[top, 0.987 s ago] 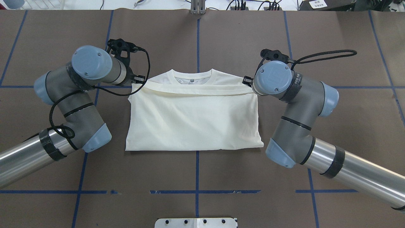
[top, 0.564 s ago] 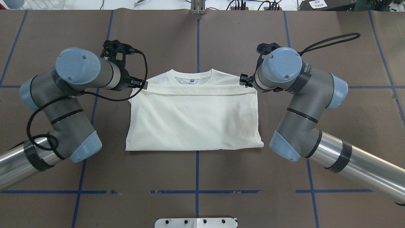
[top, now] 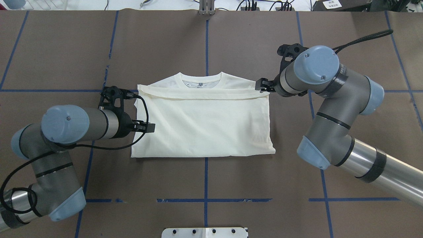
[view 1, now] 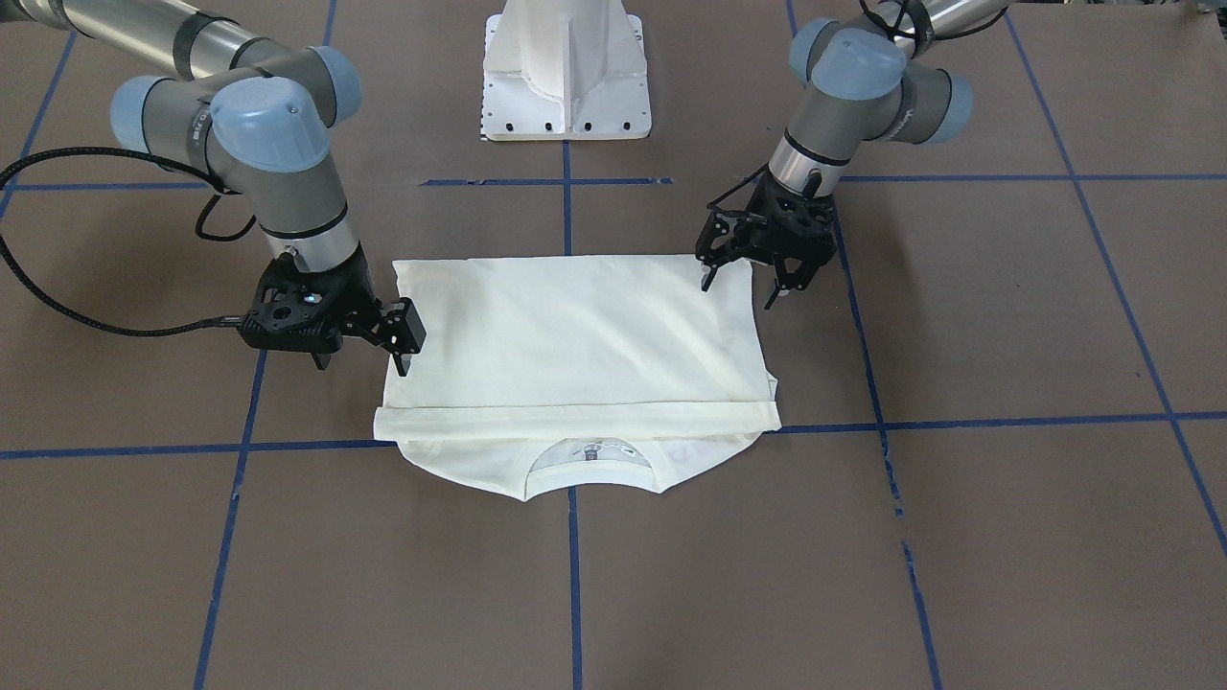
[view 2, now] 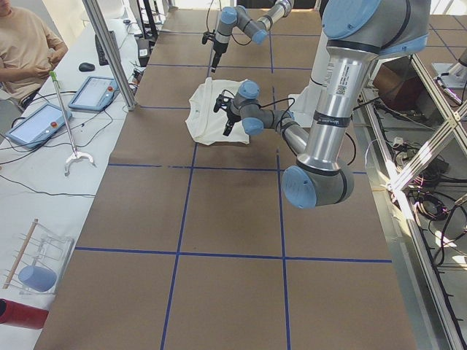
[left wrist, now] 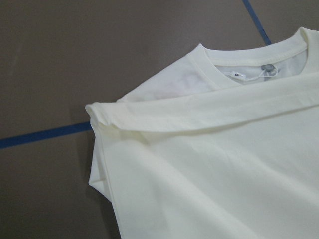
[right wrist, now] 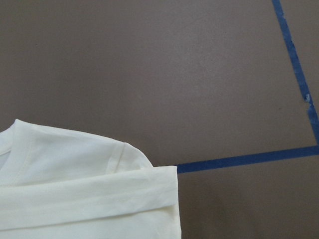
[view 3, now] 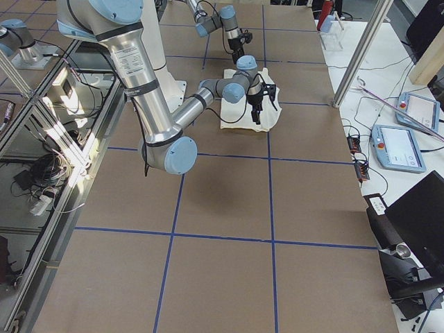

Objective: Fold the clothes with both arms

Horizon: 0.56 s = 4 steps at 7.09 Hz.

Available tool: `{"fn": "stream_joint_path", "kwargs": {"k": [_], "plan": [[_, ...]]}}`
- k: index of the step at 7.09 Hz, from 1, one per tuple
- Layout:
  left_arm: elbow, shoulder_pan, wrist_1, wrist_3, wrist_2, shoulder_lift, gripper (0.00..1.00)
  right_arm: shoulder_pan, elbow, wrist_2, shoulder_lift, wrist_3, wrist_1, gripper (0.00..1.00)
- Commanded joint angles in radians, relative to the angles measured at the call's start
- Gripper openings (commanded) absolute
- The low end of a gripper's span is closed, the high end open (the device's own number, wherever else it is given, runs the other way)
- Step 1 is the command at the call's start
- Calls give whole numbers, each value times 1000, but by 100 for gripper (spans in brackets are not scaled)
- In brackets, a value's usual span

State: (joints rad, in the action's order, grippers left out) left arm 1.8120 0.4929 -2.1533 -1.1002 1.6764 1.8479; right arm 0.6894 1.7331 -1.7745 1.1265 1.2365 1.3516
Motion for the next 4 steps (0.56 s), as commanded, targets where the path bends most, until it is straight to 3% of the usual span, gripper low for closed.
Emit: {"fn": "stream_joint_path", "kwargs": {"k": [1,4], "plan": [[13,-94,-8,-85,-69,-48,67,1,3,-35,53,-2,-115,100],[92,-99,-7,-82,-64,-148,67,1,8,-34,53,1,-115,100]]}}
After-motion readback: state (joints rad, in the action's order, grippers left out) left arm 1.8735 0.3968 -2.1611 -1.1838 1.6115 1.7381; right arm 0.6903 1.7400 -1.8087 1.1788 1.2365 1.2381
